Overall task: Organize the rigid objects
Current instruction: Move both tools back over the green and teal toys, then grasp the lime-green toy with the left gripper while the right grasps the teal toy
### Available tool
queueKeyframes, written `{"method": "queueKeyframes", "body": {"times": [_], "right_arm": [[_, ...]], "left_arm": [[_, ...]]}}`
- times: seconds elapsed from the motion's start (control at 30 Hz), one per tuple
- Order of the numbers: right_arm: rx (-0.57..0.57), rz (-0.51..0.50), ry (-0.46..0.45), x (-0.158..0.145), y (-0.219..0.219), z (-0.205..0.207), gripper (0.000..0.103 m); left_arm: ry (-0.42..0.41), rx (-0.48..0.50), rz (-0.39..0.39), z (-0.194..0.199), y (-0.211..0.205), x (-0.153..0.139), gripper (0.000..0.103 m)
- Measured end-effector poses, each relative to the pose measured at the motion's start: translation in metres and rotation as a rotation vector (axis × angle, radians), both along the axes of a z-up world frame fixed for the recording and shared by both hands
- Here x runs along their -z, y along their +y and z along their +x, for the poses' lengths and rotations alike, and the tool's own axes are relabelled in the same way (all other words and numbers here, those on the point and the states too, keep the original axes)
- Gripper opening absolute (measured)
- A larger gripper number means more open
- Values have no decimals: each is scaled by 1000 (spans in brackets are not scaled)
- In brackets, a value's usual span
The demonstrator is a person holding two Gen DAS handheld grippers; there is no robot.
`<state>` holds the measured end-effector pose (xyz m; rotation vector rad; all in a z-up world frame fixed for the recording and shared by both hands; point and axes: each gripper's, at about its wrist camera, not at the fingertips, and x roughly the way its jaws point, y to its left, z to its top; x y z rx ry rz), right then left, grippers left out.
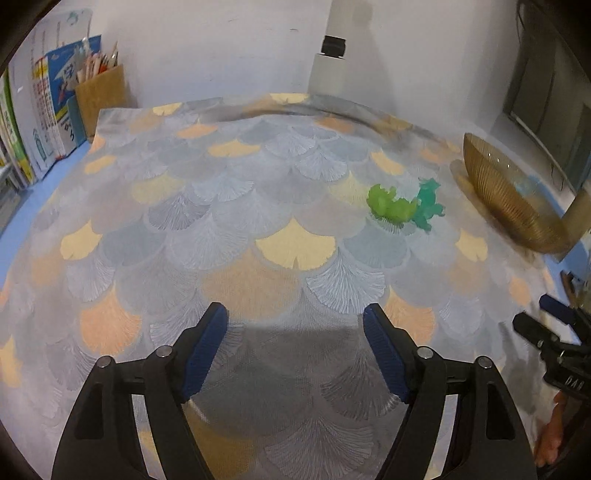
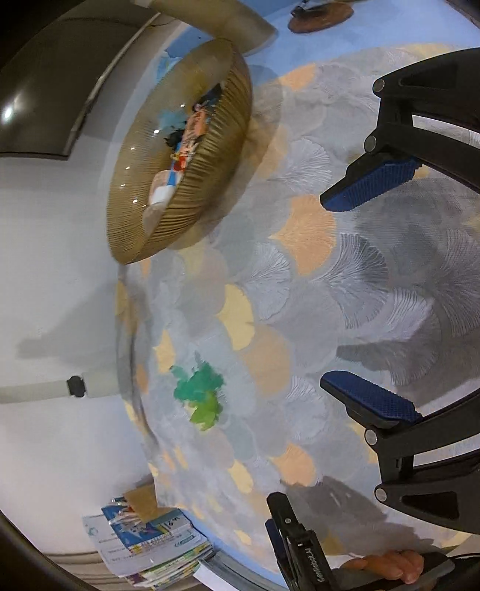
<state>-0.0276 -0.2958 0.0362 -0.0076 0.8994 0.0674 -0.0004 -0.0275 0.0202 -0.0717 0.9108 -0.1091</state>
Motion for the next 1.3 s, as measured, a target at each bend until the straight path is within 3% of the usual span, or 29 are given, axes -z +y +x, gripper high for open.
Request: {"method": "queueKeyframes", "body": {"times": [0.13, 0.4, 0.53, 0.63, 0.77, 0.87, 0.93, 0.97, 1.0, 1.1, 1.17, 1.27, 1.3], "right_arm": [[14, 0, 9, 2, -3, 4, 87], [5, -36, 20, 4, 5, 4, 87], [-7, -9, 55, 3, 4, 4, 87], [-51, 29, 161, -6, 10, 8, 87], [-132, -17, 128, -39, 33, 21, 87], [-174, 35, 93, -56, 42, 48, 87], [-179, 67, 87, -57, 44, 69, 78], [-185, 88, 95, -56, 46, 79, 67], [-196, 121, 116, -53, 47, 89, 65], [-211, 239, 161, -40, 53, 120, 65], [-203, 244, 174, -31, 57, 132, 65], [-206, 244, 184, -17, 65, 148, 65], [-212, 242, 188, -14, 67, 151, 58]], "left_arm": [[4, 20, 71, -3, -6, 1, 78], [7, 19, 91, -6, -8, 1, 80], [25, 56, 63, 0, -9, -1, 79], [35, 108, 25, 10, -10, -12, 79], [35, 191, -48, 36, -15, -31, 79], [26, 260, -22, 55, -25, -38, 79], [0, 294, 50, 64, -33, -36, 79], [4, 319, 70, 70, -37, -33, 79], [12, 345, 64, 74, -39, -30, 79], [26, 437, 48, 83, -50, -22, 79], [28, 444, 74, 91, -57, -15, 79], [59, 451, 43, 104, -60, -5, 76], [70, 458, 26, 108, -62, -3, 75]]}}
